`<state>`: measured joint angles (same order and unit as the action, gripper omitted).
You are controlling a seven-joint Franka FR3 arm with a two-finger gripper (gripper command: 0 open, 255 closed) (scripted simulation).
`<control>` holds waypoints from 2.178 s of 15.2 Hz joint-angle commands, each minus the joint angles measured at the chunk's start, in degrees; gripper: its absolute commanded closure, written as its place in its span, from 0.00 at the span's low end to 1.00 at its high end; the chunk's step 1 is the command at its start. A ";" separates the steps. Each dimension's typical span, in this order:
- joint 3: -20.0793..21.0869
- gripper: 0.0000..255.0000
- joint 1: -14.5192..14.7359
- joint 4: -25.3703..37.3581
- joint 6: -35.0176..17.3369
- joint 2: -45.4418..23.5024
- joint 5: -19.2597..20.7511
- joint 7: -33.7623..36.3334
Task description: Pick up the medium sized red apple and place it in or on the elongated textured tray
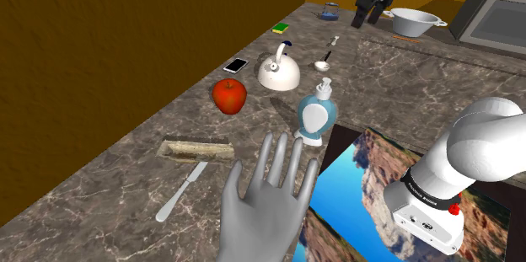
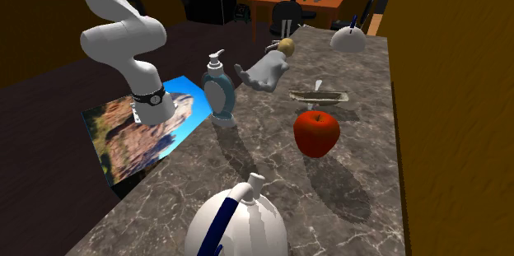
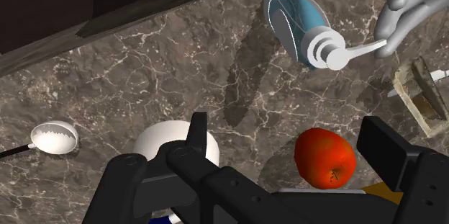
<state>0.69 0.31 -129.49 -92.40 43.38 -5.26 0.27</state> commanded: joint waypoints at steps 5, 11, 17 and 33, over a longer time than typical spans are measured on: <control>4.40 0.00 0.43 -3.32 -8.48 -2.39 -1.16 4.42; 11.23 0.00 0.44 -5.44 -21.10 -8.93 -1.42 11.47; 18.43 0.00 -1.07 -4.00 -32.71 -18.54 1.58 19.97; 30.46 0.00 -4.58 14.07 -46.16 -51.37 34.56 53.54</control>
<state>31.23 -4.62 -115.98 -138.36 -6.91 27.94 52.60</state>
